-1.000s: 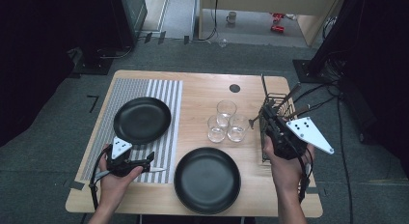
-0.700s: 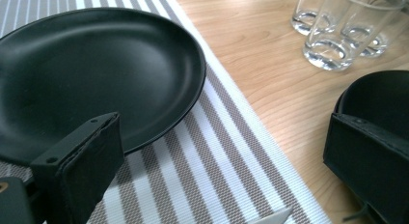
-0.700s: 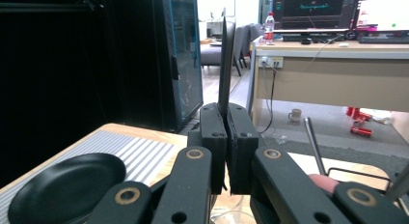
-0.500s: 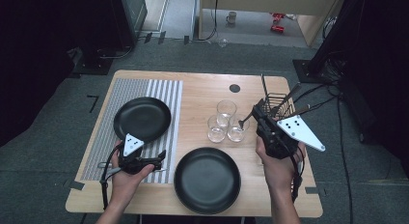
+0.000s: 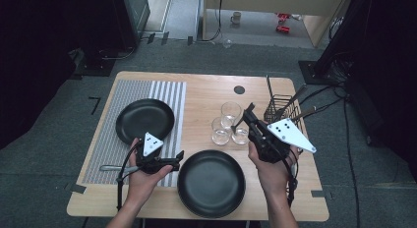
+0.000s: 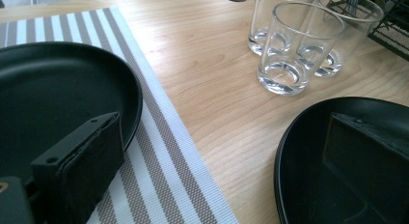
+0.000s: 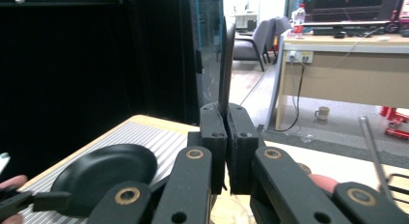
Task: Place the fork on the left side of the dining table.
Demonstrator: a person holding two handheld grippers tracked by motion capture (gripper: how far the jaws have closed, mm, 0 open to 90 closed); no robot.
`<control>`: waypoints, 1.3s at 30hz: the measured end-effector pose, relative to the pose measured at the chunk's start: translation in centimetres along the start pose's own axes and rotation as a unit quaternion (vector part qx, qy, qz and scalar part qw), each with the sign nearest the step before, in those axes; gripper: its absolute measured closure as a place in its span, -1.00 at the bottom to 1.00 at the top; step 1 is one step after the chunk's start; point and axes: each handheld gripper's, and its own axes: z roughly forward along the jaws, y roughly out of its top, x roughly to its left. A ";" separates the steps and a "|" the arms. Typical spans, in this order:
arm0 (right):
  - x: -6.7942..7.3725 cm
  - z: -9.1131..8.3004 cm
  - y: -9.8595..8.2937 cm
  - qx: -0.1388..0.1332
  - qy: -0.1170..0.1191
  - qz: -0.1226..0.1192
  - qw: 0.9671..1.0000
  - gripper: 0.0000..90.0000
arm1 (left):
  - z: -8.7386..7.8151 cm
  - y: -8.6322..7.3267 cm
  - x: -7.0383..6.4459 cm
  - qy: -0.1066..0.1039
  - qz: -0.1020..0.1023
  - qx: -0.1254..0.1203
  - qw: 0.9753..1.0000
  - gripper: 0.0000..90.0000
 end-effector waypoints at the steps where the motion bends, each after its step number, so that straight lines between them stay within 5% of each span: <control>1: 0.3 0.1 -0.1 0.002 0.003 -0.001 1.000 0.96 | 0.1 0.1 -0.1 -0.001 0.000 -0.001 1.000 -0.98; 19: 3.4 2.4 -1.1 0.016 0.040 -0.016 0.999 0.96 | 1.5 1.9 -2.8 -0.027 0.015 -0.021 0.999 -0.97; 39: 4.2 3.0 -1.2 0.014 0.048 -0.005 0.999 0.96 | 2.2 3.1 -6.0 -0.065 0.038 -0.059 0.995 -0.84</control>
